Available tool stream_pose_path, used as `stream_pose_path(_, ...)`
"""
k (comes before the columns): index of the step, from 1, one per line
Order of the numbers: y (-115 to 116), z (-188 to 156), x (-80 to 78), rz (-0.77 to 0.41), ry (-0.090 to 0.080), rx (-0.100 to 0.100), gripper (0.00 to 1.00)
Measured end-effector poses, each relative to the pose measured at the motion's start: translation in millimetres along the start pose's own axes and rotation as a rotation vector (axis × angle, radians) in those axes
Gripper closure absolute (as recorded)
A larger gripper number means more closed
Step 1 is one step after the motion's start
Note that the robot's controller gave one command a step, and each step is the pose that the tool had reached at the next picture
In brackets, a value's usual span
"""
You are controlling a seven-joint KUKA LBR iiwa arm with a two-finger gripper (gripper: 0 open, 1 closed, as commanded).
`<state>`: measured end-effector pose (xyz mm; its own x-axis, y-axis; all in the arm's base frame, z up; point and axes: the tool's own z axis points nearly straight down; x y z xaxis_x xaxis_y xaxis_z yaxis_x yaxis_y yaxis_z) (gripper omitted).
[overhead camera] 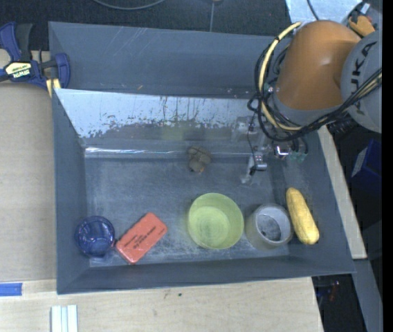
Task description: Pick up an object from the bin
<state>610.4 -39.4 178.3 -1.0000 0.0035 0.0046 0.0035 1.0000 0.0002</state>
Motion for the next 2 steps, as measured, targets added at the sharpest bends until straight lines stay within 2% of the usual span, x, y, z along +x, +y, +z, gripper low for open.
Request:
stream_pose_path(1,0.2,-5.1,-1.7,-0.001,-0.009,0.001,0.0)
stream_pose_path(2,-58.6,92.5,39.2,-0.274,-0.01,-0.001,0.0)
